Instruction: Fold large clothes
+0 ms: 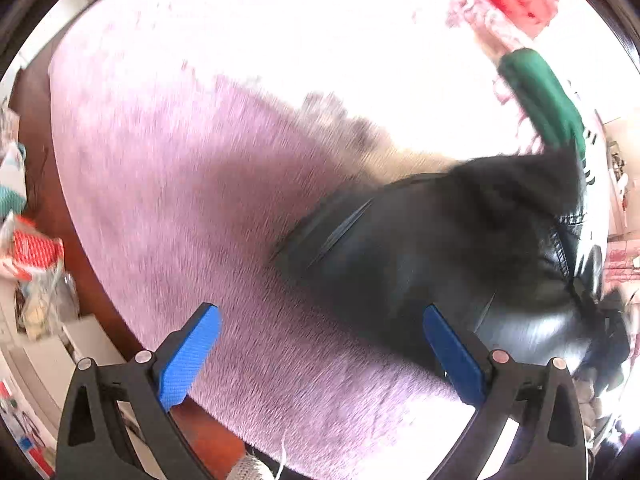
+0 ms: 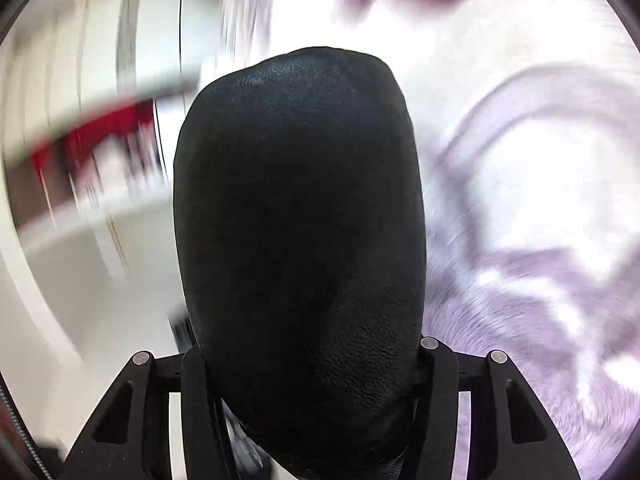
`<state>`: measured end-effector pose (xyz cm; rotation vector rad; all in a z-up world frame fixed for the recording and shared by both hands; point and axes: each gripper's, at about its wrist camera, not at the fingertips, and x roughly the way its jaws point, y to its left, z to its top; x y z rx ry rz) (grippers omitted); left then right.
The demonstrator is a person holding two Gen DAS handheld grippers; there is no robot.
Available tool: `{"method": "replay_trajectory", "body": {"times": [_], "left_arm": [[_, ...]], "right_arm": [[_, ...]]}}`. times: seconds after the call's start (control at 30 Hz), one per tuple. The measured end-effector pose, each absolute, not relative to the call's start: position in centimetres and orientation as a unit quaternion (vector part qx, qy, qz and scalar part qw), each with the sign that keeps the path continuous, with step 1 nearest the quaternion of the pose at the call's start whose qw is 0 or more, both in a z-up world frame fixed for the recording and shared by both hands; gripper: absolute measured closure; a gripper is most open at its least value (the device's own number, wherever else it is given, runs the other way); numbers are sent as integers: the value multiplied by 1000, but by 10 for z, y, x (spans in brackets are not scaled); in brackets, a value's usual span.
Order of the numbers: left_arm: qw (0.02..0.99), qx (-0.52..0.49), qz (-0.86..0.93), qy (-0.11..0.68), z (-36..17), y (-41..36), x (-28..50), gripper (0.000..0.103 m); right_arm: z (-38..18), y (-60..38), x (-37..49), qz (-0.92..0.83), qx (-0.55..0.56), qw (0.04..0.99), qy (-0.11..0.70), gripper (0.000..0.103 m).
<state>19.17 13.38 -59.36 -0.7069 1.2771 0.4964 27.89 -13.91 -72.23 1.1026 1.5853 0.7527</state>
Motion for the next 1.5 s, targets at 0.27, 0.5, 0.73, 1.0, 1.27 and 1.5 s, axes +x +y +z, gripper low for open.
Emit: {"method": "replay_trajectory", "body": {"times": [0.27, 0.5, 0.73, 1.0, 1.27, 1.5], "left_arm": [[702, -387, 172, 572, -625, 84, 241, 0], [676, -453, 138, 564, -666, 57, 287, 0], [683, -499, 162, 508, -672, 66, 292, 42], [690, -541, 151, 457, -673, 78, 254, 63], [674, -552, 144, 469, -692, 85, 252, 59], [662, -589, 99, 453, -664, 82, 242, 47]], "right_arm": [[-744, -199, 263, 221, 368, 519, 739, 15], [-645, -257, 324, 231, 246, 602, 723, 15], [-601, -182, 436, 356, 96, 613, 699, 15], [-618, -111, 438, 309, 28, 634, 708, 95], [-696, -90, 453, 271, 18, 608, 746, 95], [-624, -138, 445, 324, 75, 585, 739, 28]]}}
